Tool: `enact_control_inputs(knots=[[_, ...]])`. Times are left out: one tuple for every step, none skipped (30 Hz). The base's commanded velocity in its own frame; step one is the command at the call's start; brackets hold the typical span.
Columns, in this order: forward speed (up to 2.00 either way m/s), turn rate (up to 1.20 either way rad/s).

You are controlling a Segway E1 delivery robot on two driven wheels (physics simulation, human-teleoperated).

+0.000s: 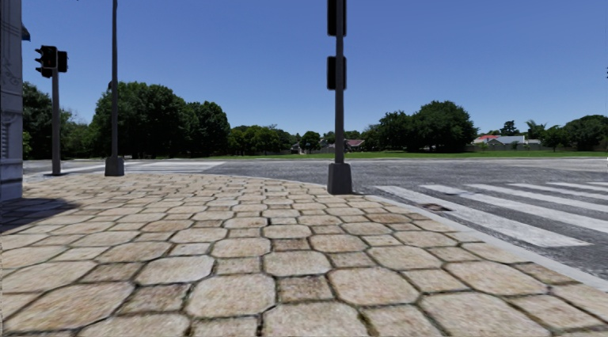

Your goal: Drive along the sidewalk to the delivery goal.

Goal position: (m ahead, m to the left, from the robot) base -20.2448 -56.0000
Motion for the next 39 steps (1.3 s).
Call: enact_control_inputs(knots=[[2.00,-0.41],[2.00,-0.41],[2.00,-0.41],[2.00,-0.41],[2.00,-0.41],[2.00,-0.41],[2.00,-0.41],[2.00,-0.42],[2.00,-0.50],[2.00,-0.54],[2.00,-0.54],[2.00,-0.55],[2.00,-0.56],[2.00,-0.56],[2.00,-0.57],[2.00,-0.57],[2.00,-0.57],[2.00,-0.57],[2.00,-0.57],[2.00,-0.58],[2.00,-0.60],[2.00,-0.60],[2.00,-0.61],[2.00,-0.62],[2.00,-0.62],[2.00,-0.62],[2.00,-0.62],[2.00,-0.62],[2.00,-0.63],[2.00,-0.63],[2.00,-0.63],[2.00,-0.63],[2.00,-0.63],[2.00,-0.63],[2.00,-0.63],[2.00,-0.63],[2.00,-0.63],[2.00,-0.63],[2.00,-0.63]])
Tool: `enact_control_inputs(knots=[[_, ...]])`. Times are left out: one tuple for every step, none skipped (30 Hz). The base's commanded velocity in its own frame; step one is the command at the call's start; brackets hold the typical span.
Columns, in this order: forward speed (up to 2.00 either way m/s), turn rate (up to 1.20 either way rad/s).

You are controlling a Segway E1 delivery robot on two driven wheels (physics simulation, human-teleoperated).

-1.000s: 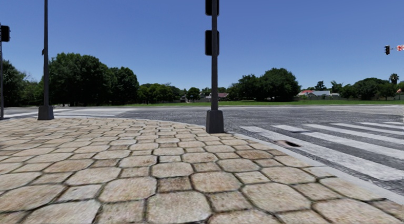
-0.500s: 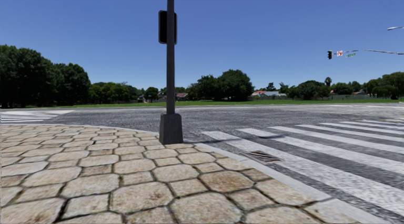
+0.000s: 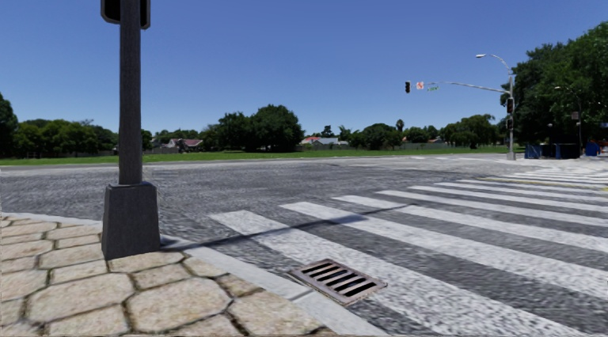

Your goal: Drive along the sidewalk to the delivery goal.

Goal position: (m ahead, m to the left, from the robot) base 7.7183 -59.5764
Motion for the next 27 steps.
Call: enact_control_inputs(knots=[[2.00,-0.63],[2.00,-0.63],[1.97,-0.63],[1.91,-0.63],[1.88,-0.63],[1.88,-0.63],[1.87,-0.63],[1.86,-0.63],[1.86,-0.63],[1.86,-0.63],[1.86,-0.63],[1.84,-0.63],[1.82,-0.63],[1.82,-0.63],[1.80,-0.63],[1.79,-0.63],[1.78,-0.63],[1.77,-0.63],[1.77,-0.63],[1.77,-0.63],[1.77,-0.63],[1.76,-0.63],[1.74,-0.63],[1.74,-0.63],[1.68,-0.63],[1.65,-0.63],[1.62,-0.63]])
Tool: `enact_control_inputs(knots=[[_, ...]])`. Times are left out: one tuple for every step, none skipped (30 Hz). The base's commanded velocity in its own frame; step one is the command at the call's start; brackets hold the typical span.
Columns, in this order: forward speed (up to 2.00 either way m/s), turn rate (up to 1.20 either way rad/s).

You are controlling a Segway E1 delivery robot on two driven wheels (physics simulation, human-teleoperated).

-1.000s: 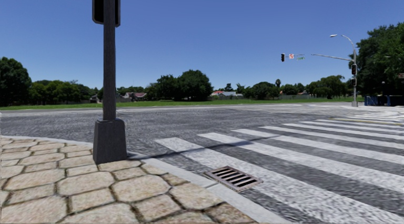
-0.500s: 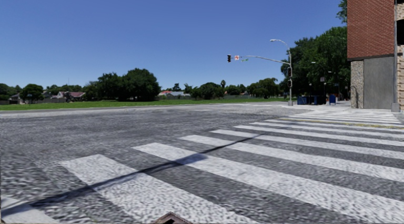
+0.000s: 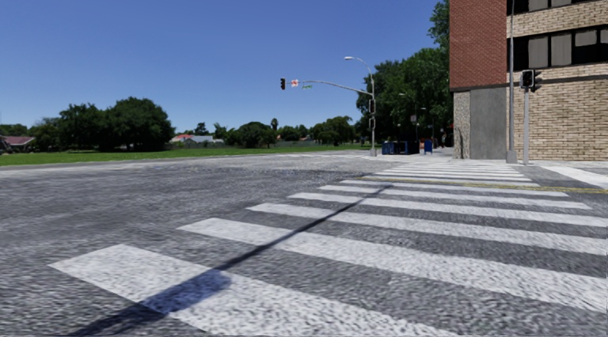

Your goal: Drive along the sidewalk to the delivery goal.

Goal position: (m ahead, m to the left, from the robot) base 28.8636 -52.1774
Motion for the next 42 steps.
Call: enact_control_inputs(knots=[[1.60,-0.63],[1.60,-0.63],[1.59,-0.63],[1.59,-0.63],[1.58,-0.63],[1.58,-0.63],[1.58,-0.63],[1.57,-0.63],[1.57,-0.63],[1.57,-0.63],[1.57,-0.63],[1.57,-0.63],[1.56,-0.63],[1.56,-0.63],[1.56,-0.63],[1.56,-0.63],[1.56,-0.63],[1.56,-0.63],[1.56,-0.63],[1.56,-0.63],[1.55,-0.63],[1.55,-0.63],[1.55,-0.63],[1.55,-0.63],[1.55,-0.63],[1.55,-0.63],[1.55,-0.63],[1.55,-0.63],[1.55,-0.62],[1.55,-0.51],[1.55,-0.03],[1.55,-0.03],[1.55,0.00],[1.55,0.00],[1.55,0.00],[1.55,0.00],[1.55,0.00],[1.55,0.00],[1.55,0.00],[1.55,0.00],[1.55,0.00],[1.55,0.00]])
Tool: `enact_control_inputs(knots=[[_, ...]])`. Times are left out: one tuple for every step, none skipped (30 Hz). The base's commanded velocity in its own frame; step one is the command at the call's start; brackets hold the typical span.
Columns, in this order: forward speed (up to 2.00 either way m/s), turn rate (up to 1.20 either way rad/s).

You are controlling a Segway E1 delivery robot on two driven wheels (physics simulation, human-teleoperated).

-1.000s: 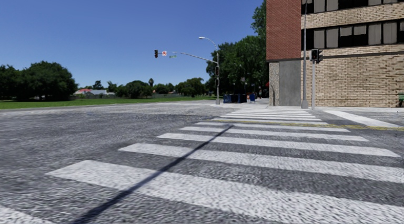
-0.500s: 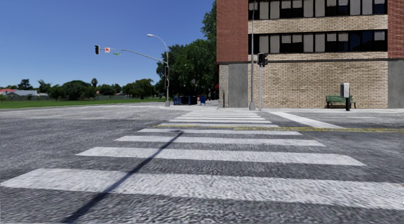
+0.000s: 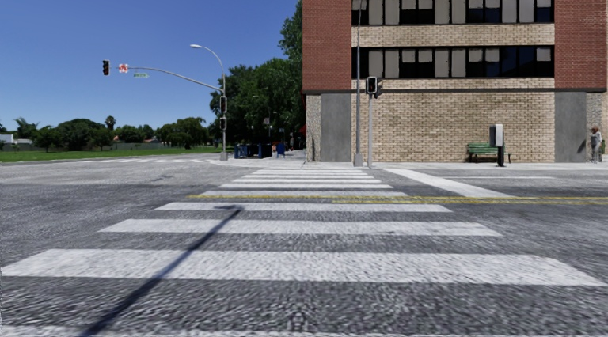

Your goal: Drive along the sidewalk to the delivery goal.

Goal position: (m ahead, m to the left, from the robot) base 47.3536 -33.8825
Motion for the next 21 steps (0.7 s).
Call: enact_control_inputs(knots=[[1.55,0.00],[1.55,0.00],[1.55,0.00],[1.55,0.00],[2.00,0.00],[2.00,0.00],[2.00,0.00],[2.00,0.00],[2.00,0.00],[2.00,0.00],[2.00,0.00],[2.00,0.00],[2.00,0.00],[2.00,0.00],[2.00,0.00],[2.00,0.00],[2.00,0.00],[2.00,0.00],[2.00,0.00],[2.00,0.00],[2.00,0.00]])
